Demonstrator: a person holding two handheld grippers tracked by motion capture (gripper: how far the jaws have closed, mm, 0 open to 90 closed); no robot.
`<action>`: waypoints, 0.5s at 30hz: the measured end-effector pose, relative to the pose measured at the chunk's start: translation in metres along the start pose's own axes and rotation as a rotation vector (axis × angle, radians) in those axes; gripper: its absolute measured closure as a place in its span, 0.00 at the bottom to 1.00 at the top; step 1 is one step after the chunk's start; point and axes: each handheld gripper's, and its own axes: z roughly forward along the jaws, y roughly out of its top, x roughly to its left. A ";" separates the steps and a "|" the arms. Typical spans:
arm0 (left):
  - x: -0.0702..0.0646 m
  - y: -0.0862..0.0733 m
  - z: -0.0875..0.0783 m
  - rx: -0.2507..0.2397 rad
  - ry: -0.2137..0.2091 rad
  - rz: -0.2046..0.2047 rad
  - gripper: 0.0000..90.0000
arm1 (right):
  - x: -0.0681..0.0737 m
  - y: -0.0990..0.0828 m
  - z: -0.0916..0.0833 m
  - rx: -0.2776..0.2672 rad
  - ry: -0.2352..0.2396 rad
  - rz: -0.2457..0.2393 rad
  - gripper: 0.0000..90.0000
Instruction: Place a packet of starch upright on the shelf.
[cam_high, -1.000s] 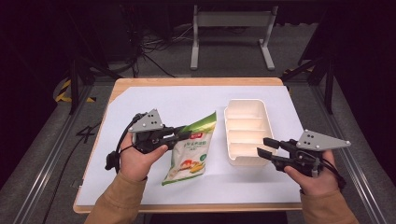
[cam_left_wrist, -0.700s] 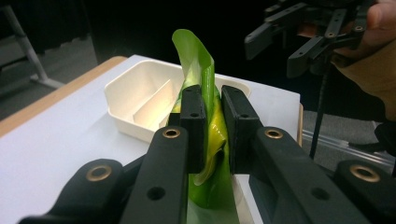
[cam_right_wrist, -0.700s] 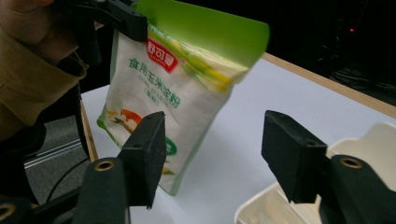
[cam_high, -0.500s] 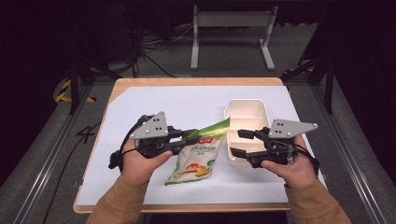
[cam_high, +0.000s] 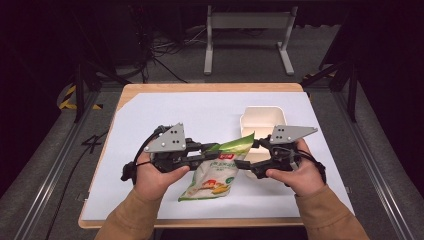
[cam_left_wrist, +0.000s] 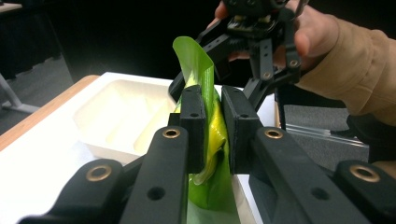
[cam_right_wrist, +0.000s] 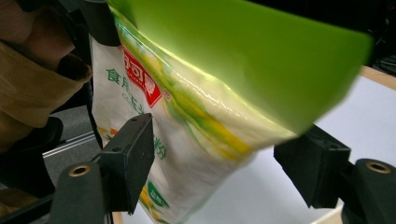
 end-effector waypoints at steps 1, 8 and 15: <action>0.000 0.000 0.000 -0.001 -0.001 0.005 0.89 | 0.000 0.000 0.002 0.001 0.008 0.002 0.33; 0.000 0.000 -0.001 -0.005 -0.004 0.007 0.89 | 0.002 0.003 0.009 0.026 0.071 0.005 0.53; 0.002 -0.003 -0.001 -0.008 0.011 0.015 0.89 | 0.001 0.010 -0.002 0.032 0.084 -0.032 0.90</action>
